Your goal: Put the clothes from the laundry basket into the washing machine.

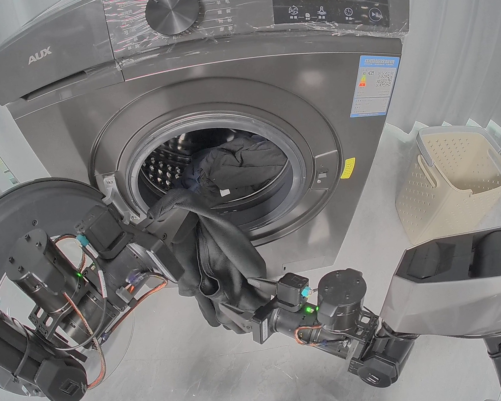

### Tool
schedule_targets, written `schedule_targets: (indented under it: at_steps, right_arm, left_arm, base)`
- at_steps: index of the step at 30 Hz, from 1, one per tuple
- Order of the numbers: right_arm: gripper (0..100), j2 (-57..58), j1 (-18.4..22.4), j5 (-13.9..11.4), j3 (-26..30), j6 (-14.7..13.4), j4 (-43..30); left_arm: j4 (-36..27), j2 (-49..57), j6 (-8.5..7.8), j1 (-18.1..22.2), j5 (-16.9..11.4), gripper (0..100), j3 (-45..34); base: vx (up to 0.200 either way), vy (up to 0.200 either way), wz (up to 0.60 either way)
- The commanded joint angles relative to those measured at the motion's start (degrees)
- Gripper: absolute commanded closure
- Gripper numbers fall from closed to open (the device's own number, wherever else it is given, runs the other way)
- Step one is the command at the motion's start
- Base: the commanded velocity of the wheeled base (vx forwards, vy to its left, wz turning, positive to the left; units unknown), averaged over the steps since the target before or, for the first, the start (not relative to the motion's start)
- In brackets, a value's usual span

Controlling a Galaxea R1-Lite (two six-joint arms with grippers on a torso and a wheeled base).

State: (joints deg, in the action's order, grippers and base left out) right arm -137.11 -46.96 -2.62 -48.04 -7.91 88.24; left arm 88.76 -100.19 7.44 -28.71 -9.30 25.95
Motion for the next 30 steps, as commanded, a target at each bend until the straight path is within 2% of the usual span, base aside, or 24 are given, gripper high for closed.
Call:
schedule_targets:
  at_steps: [1, 11, 21, 30]
  right_arm:
    - [0, -4.2, 0.2, -0.1, -4.4, 0.1, -0.2]
    - [0, -5.3, -0.4, -0.2, -6.9, 0.2, 0.0]
    - [0, -1.2, -3.5, -0.1, -1.5, 0.0, 0.1]
    - [0, -0.9, -4.3, -0.1, -2.1, 0.1, 0.0]
  left_arm:
    - [0.0, 0.1, 0.03, -0.3, 0.0, 100, 0.1]
    - [0.1, -0.2, 0.03, -0.3, 0.0, 100, 0.2]
    - [0.1, -0.5, 0.03, 0.2, 0.0, 100, 0.4]
    - [0.0, -0.4, 0.03, 0.1, 0.0, 100, 0.4]
  base:
    - [0.0, 0.0, 0.0]
    - [0.0, 0.0, 0.0]
    - [0.0, 0.0, 0.0]
    - [0.0, 0.0, 0.0]
